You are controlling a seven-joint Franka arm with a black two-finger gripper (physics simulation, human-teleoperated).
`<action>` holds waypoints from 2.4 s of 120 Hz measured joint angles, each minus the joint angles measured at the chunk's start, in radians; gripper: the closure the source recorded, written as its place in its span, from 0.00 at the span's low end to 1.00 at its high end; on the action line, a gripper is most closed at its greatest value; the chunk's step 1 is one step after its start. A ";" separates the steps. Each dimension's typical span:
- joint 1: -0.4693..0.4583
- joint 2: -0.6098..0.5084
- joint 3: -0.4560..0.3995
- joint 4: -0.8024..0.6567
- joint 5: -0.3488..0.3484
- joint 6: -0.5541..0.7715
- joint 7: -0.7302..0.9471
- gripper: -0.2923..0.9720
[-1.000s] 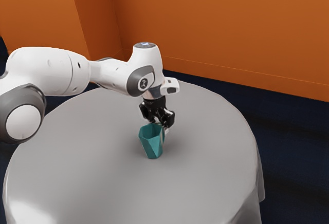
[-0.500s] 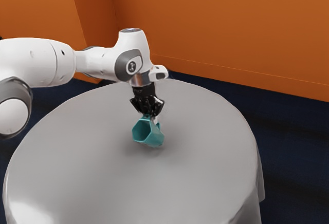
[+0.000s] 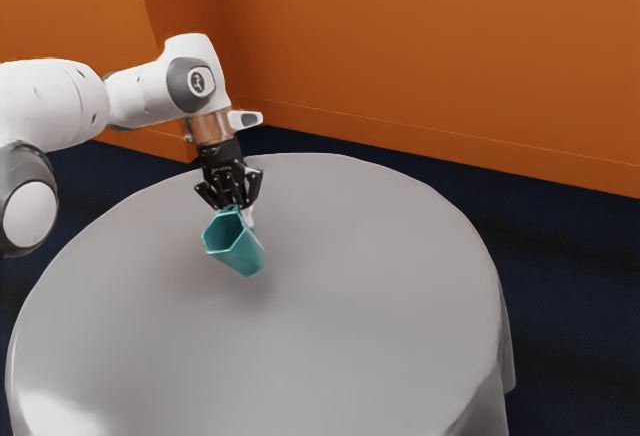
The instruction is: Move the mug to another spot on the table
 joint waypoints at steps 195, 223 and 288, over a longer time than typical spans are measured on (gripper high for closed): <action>-0.052 0.349 0.163 0.353 -0.024 -0.153 -0.011 0.29; -0.056 0.190 0.160 0.335 -0.035 -0.154 0.000 0.26; -0.151 -0.526 -0.044 -0.290 0.327 0.016 0.348 0.23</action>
